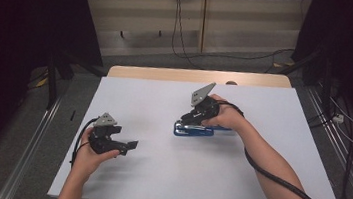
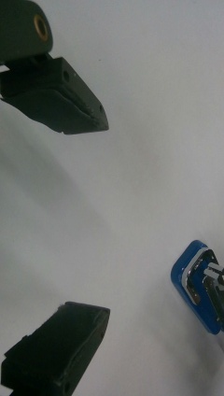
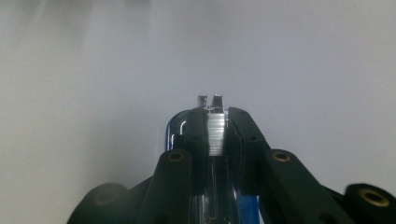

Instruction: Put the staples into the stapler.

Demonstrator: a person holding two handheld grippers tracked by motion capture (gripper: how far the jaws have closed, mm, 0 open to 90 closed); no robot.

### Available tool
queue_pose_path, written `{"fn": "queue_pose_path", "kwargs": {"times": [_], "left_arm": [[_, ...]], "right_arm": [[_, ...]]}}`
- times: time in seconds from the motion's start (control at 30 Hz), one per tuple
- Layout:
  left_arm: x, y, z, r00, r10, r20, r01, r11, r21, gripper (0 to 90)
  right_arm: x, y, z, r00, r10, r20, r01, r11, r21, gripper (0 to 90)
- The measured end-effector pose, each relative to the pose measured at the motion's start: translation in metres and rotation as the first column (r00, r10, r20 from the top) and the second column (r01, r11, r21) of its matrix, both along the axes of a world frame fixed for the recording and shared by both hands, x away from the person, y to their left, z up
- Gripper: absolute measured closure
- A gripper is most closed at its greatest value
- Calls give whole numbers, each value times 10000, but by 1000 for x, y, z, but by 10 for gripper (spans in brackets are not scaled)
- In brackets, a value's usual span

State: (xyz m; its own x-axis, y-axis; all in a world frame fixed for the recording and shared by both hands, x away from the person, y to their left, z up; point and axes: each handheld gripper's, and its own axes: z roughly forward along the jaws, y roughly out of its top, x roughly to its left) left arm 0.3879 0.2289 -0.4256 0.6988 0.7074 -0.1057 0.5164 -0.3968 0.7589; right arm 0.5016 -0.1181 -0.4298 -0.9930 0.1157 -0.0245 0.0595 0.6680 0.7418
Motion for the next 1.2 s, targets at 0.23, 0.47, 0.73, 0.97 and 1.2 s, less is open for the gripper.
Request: {"fn": "queue_pose_path", "kwargs": {"times": [0.23,0.47,0.73,0.97,1.2], "left_arm": [[0,0,0,10000,-2,7,2,10000,29,95],[1,0,-1,10000,-16,-14,17,10000,30,95],[1,0,0,10000,-20,0,20,10000,33,95],[1,0,-1,10000,-54,-47,54,10000,65,95],[1,-1,-1,10000,-52,-48,53,10000,40,95]], "right_arm": [[-1,1,0,10000,73,44,-73,9999,-92,792],[0,2,-1,10000,59,-21,-59,10000,-19,792],[0,5,-2,9998,-37,-182,39,10000,80,790],[1,6,-3,9996,-98,-279,101,9999,98,789],[0,6,-3,9987,-455,-242,459,9988,167,695]]}}
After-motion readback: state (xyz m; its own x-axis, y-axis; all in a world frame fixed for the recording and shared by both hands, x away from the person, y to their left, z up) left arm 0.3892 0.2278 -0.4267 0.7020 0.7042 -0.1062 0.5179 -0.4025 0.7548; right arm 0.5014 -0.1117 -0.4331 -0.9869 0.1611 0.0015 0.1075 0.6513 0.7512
